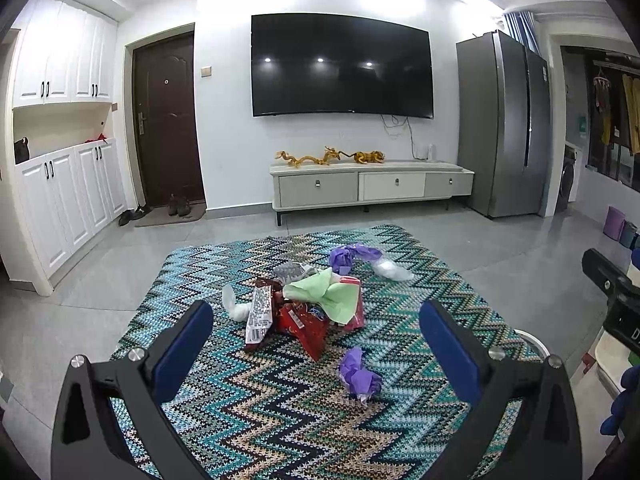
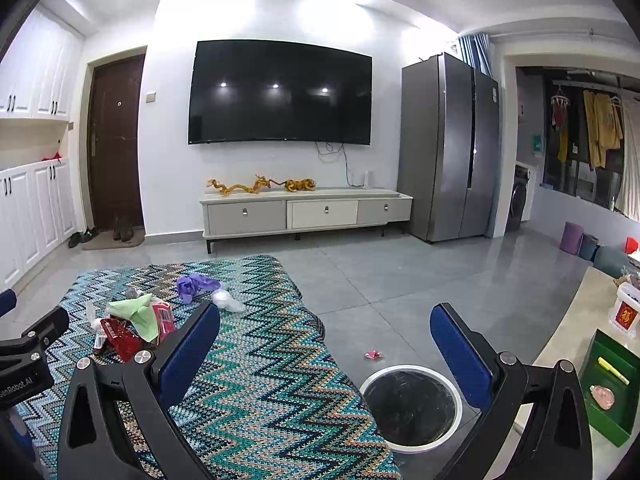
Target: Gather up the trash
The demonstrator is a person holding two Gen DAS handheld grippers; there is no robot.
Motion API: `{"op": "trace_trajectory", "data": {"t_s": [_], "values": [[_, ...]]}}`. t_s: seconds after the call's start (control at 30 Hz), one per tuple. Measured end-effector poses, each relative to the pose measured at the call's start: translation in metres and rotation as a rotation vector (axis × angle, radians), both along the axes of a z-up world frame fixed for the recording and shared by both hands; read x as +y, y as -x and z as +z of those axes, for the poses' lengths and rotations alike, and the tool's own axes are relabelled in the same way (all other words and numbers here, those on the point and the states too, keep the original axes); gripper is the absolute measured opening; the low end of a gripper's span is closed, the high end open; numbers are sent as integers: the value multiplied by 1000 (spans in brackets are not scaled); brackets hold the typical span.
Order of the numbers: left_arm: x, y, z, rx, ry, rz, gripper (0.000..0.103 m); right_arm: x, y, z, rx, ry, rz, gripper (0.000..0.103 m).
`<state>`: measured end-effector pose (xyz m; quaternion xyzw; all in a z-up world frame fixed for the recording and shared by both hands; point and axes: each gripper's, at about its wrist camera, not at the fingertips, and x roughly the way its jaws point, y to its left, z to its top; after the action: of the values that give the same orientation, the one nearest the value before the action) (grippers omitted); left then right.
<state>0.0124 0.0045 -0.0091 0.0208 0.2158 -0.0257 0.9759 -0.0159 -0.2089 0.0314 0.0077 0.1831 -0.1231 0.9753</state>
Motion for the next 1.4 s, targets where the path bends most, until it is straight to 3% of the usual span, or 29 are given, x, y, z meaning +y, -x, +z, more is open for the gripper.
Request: {"op": "trace_trajectory", "data": {"t_s": [0.7, 1.4], "values": [[-6, -9, -11, 46, -33, -41, 103, 0, -11, -11, 10, -27, 20, 103], [3, -18, -16, 62, -33, -23, 103, 7, -19, -18, 34, -18, 35, 103]]}}
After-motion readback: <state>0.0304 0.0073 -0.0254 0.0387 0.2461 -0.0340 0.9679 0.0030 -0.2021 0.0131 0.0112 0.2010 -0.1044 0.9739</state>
